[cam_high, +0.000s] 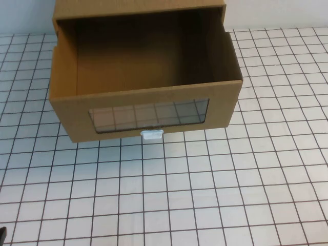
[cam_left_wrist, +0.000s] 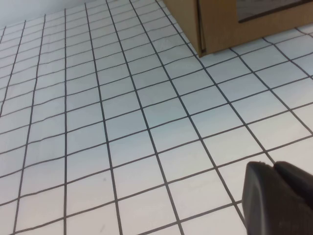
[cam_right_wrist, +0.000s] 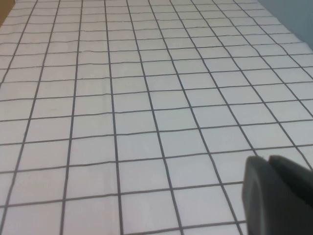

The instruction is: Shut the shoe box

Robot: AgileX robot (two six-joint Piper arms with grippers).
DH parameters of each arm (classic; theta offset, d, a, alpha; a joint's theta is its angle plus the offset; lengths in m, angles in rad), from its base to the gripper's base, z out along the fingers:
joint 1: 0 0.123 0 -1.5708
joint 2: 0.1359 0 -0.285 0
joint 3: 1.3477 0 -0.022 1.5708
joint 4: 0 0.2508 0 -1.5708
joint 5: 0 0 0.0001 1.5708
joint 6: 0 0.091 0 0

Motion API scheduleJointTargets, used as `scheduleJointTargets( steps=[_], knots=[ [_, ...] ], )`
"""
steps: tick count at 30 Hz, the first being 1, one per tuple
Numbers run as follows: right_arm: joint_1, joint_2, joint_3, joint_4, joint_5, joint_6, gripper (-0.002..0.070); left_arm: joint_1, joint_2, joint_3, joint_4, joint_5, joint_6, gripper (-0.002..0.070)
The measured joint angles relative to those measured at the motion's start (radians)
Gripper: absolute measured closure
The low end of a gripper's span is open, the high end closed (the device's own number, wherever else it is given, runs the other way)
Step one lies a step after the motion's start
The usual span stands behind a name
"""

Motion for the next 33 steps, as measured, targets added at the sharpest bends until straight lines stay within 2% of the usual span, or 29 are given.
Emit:
scheduleJointTargets(
  steps=[16,21,33],
  knots=[
    [0.000,0.000,0.000,-0.004,0.000,0.000,0.0689,0.003,0.000,0.000,-0.002,0.000,0.000,0.0679],
    [0.000,0.000,0.000,-0.004,0.000,0.000,0.0690,0.003,0.000,0.000,-0.083,0.000,0.000,0.0679],
    [0.000,0.000,0.000,-0.004,0.000,0.000,0.0689,0.003,0.000,0.000,-0.100,0.000,0.000,0.0679]
  ],
)
